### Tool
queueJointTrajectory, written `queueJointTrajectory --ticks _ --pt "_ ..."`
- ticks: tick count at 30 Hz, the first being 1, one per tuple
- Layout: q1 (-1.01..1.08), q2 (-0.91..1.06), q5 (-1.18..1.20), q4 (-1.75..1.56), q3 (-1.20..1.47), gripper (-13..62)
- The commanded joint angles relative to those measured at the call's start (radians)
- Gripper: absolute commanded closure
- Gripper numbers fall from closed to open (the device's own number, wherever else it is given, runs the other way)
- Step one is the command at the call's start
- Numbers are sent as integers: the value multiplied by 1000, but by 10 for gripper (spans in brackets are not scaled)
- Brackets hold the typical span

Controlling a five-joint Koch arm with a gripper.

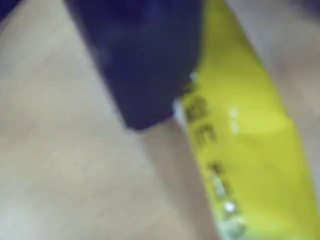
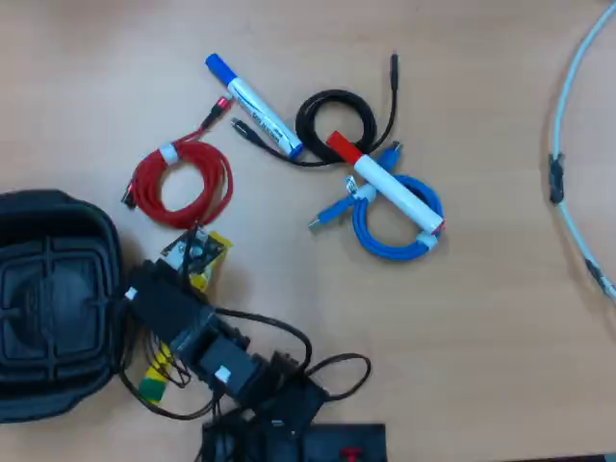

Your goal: Pick up the yellow instant coffee stick, then put it in the black bowl

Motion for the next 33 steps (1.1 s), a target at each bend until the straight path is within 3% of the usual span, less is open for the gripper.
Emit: queueJointTrajectory --ticks 1,4,7,15,24,33 --pt "15 -12 5 -26 -61 -26" --pt "34 -32 32 -48 -60 22" --pt "41 -32 41 -71 -54 131" --pt "48 -28 41 -218 23 572" --pt "55 -15 86 -204 80 555" --pt "127 216 204 46 12 555"
